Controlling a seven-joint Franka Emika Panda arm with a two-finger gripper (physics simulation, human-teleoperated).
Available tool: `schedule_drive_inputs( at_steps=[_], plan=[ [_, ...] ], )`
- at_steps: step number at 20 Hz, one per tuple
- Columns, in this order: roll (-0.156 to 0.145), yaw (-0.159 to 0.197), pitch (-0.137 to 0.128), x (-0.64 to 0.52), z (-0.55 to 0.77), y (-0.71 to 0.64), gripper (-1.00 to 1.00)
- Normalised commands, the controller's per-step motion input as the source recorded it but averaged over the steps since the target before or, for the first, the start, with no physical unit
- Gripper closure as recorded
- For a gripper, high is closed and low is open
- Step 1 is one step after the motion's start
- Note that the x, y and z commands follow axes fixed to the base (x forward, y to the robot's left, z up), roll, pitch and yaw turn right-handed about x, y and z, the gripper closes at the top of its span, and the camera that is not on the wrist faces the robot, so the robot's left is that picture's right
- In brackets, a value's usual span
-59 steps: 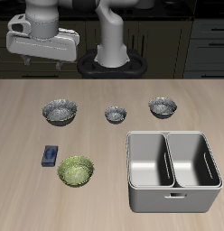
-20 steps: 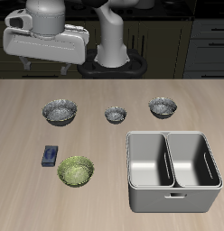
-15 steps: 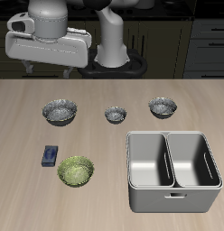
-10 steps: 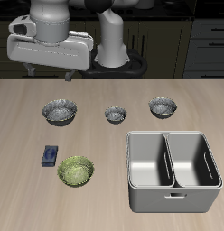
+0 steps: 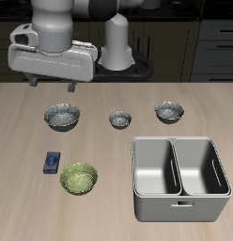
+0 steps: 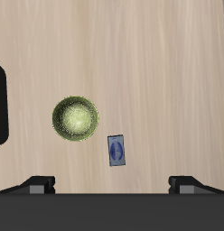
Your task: Place the green bowl in the left side of the drainer
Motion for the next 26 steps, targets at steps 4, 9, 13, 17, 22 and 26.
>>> schedule_drive_inputs(
  at_steps=[4,9,13,17,22,26],
  plan=[
    [0.003,0.005,0.023,0.11,-0.26,0.04,-1.00],
    [0.009,0.018,0.007,0.13,-0.25,0.05,-1.00],
    [-0.008,-0.005,0.001,0.06,-0.22,0.04,-1.00],
    [0.004,-0.009,-0.016,0.09,-0.16,0.02,-1.00],
    [-0.015,-0.017,-0.004,0.06,-0.19,-0.01,-1.00],
    [-0.007,0.021,0.020,0.05,-0.27,-0.02,-1.00]
  ],
)
